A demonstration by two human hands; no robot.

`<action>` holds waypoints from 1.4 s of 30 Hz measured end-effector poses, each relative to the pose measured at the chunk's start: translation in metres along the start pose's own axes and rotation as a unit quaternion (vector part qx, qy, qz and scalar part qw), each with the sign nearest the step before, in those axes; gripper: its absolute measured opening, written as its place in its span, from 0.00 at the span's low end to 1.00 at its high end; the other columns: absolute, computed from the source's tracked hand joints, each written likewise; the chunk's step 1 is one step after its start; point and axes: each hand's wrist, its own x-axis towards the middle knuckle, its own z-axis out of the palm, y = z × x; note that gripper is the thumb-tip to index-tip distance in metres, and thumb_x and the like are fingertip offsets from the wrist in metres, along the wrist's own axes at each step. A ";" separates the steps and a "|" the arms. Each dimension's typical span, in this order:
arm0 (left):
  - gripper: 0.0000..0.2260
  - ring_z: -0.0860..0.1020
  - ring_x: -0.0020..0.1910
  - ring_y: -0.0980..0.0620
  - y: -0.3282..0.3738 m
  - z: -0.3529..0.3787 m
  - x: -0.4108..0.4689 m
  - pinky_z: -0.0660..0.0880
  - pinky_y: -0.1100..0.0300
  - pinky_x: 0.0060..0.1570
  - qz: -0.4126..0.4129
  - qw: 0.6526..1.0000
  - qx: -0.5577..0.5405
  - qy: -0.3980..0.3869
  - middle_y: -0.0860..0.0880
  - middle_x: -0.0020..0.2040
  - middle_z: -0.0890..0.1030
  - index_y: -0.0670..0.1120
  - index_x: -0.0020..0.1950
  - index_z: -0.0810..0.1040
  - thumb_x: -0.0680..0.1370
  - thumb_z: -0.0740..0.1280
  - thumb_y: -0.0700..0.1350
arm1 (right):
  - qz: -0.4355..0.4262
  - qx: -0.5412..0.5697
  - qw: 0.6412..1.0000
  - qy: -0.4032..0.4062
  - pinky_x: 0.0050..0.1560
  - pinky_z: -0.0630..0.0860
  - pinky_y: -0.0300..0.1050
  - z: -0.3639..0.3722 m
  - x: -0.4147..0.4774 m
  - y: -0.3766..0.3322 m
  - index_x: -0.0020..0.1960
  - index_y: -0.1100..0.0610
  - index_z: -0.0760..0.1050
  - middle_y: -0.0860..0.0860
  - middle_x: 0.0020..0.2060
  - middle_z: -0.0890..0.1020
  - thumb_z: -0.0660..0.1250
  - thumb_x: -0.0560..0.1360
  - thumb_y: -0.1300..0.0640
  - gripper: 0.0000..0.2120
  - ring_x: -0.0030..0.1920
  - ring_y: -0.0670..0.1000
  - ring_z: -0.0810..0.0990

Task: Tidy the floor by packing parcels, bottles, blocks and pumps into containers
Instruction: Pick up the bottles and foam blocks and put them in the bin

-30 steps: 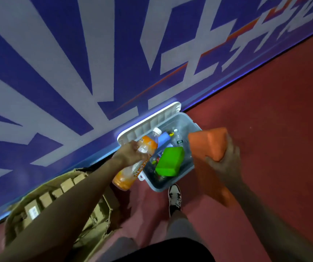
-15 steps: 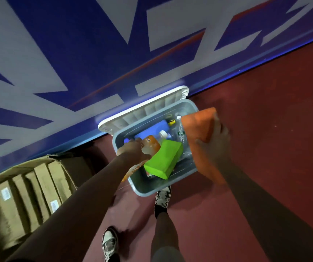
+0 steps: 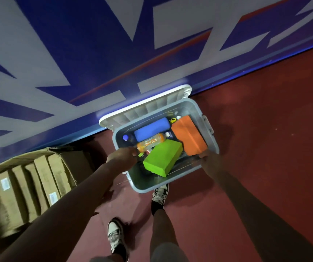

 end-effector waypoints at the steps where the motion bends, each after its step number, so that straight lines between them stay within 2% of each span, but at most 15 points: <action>1: 0.14 0.73 0.64 0.44 -0.001 -0.003 -0.007 0.69 0.55 0.63 0.004 1.000 -0.002 0.003 0.46 0.66 0.75 0.50 0.64 0.74 0.80 0.58 0.46 | -0.002 -0.003 1.000 -0.009 0.57 0.76 0.51 -0.003 -0.008 -0.007 0.54 0.58 0.79 0.59 0.52 0.82 0.62 0.75 0.59 0.11 0.54 0.60 0.80; 5: 0.14 0.75 0.61 0.42 -0.005 -0.015 -0.042 0.71 0.54 0.59 0.032 0.999 0.004 0.013 0.43 0.63 0.77 0.47 0.64 0.74 0.79 0.58 0.45 | -0.031 -0.011 0.999 0.003 0.54 0.76 0.50 -0.010 -0.044 -0.038 0.52 0.56 0.79 0.57 0.52 0.82 0.62 0.76 0.58 0.09 0.54 0.59 0.80; 8: 0.15 0.75 0.60 0.41 -0.012 -0.022 -0.071 0.72 0.54 0.57 0.050 0.998 0.016 0.020 0.41 0.62 0.77 0.44 0.64 0.73 0.79 0.57 0.44 | -0.062 -0.021 0.998 0.023 0.56 0.75 0.51 -0.011 -0.073 -0.060 0.54 0.57 0.79 0.58 0.54 0.82 0.63 0.76 0.58 0.10 0.57 0.59 0.79; 10: 0.14 0.75 0.59 0.41 -0.021 -0.026 -0.092 0.71 0.55 0.56 0.063 0.998 0.015 0.025 0.41 0.61 0.77 0.45 0.61 0.74 0.79 0.57 0.47 | -0.065 -0.032 0.997 0.017 0.57 0.75 0.48 -0.013 -0.097 -0.076 0.54 0.54 0.79 0.56 0.55 0.82 0.63 0.75 0.57 0.10 0.57 0.58 0.79; 13: 0.14 0.75 0.58 0.40 -0.039 -0.028 -0.126 0.72 0.54 0.56 0.081 0.996 -0.006 0.031 0.41 0.60 0.78 0.44 0.61 0.75 0.78 0.59 0.48 | -0.087 -0.045 0.995 0.006 0.52 0.73 0.44 -0.014 -0.133 -0.100 0.53 0.52 0.80 0.55 0.54 0.82 0.63 0.75 0.56 0.10 0.56 0.57 0.79; 18: 0.13 0.77 0.56 0.42 -0.071 -0.022 -0.186 0.73 0.52 0.58 0.117 0.991 -0.059 0.036 0.41 0.57 0.80 0.41 0.58 0.78 0.77 0.62 0.45 | -0.138 -0.056 0.989 -0.019 0.52 0.74 0.44 -0.002 -0.191 -0.133 0.53 0.52 0.80 0.54 0.54 0.82 0.63 0.76 0.56 0.10 0.53 0.56 0.80; 22: 0.12 0.76 0.59 0.44 -0.099 -0.013 -0.235 0.72 0.56 0.60 0.139 0.984 -0.093 0.060 0.43 0.59 0.79 0.44 0.58 0.79 0.77 0.63 0.44 | -0.176 -0.063 0.982 -0.035 0.53 0.74 0.44 0.015 -0.239 -0.151 0.51 0.52 0.80 0.55 0.51 0.83 0.63 0.76 0.57 0.08 0.54 0.56 0.80; 24: 0.11 0.75 0.59 0.46 -0.114 -0.010 -0.255 0.71 0.59 0.59 0.143 0.982 -0.102 0.070 0.45 0.59 0.78 0.45 0.58 0.79 0.77 0.64 0.44 | -0.192 -0.079 0.977 -0.038 0.53 0.73 0.43 0.022 -0.261 -0.158 0.53 0.54 0.80 0.52 0.47 0.81 0.62 0.76 0.58 0.10 0.51 0.53 0.78; 27: 0.11 0.75 0.58 0.47 -0.134 -0.004 -0.282 0.70 0.60 0.55 0.139 0.979 -0.115 0.094 0.46 0.58 0.79 0.45 0.57 0.78 0.77 0.63 0.44 | -0.213 -0.093 0.972 -0.038 0.52 0.72 0.42 0.029 -0.294 -0.167 0.52 0.54 0.80 0.48 0.42 0.76 0.61 0.77 0.58 0.10 0.48 0.49 0.75; 30: 0.10 0.76 0.57 0.48 -0.148 -0.001 -0.308 0.68 0.63 0.51 0.132 0.974 -0.140 0.119 0.47 0.54 0.79 0.44 0.57 0.78 0.77 0.62 0.42 | -0.222 -0.090 0.970 -0.028 0.54 0.74 0.44 0.037 -0.318 -0.176 0.42 0.52 0.79 0.51 0.41 0.80 0.62 0.75 0.58 0.08 0.49 0.52 0.79; 33: 0.11 0.76 0.57 0.47 -0.153 0.009 -0.326 0.69 0.61 0.54 0.125 0.969 -0.165 0.132 0.45 0.56 0.79 0.43 0.57 0.78 0.77 0.62 0.41 | -0.225 -0.091 0.970 -0.023 0.54 0.77 0.51 0.046 -0.334 -0.182 0.42 0.56 0.80 0.55 0.41 0.83 0.63 0.74 0.58 0.08 0.48 0.56 0.81; 36: 0.10 0.76 0.52 0.47 -0.152 0.022 -0.345 0.70 0.59 0.53 0.118 0.966 -0.181 0.141 0.45 0.54 0.79 0.41 0.56 0.79 0.77 0.62 0.40 | -0.245 -0.124 0.961 -0.036 0.51 0.75 0.47 0.051 -0.346 -0.182 0.42 0.55 0.78 0.52 0.38 0.81 0.62 0.75 0.57 0.07 0.43 0.52 0.78; 38: 0.10 0.75 0.48 0.49 -0.150 0.033 -0.358 0.71 0.59 0.51 0.109 0.961 -0.201 0.154 0.45 0.50 0.79 0.39 0.55 0.79 0.77 0.62 0.40 | -0.261 -0.151 0.952 -0.048 0.49 0.75 0.46 0.052 -0.352 -0.179 0.44 0.59 0.79 0.55 0.41 0.83 0.61 0.75 0.58 0.09 0.43 0.53 0.78; 40: 0.10 0.76 0.49 0.47 -0.148 0.043 -0.370 0.72 0.56 0.54 0.089 0.958 -0.208 0.176 0.44 0.51 0.80 0.38 0.54 0.79 0.77 0.63 0.40 | -0.284 -0.175 0.941 -0.060 0.49 0.76 0.47 0.050 -0.356 -0.177 0.44 0.60 0.79 0.56 0.43 0.84 0.60 0.74 0.58 0.10 0.44 0.55 0.80; 42: 0.10 0.77 0.51 0.45 -0.143 0.054 -0.383 0.73 0.54 0.55 0.062 0.952 -0.221 0.202 0.41 0.53 0.81 0.37 0.53 0.80 0.76 0.63 0.39 | -0.317 -0.201 0.924 -0.070 0.49 0.77 0.47 0.044 -0.360 -0.174 0.40 0.56 0.78 0.54 0.43 0.84 0.61 0.74 0.57 0.09 0.46 0.56 0.82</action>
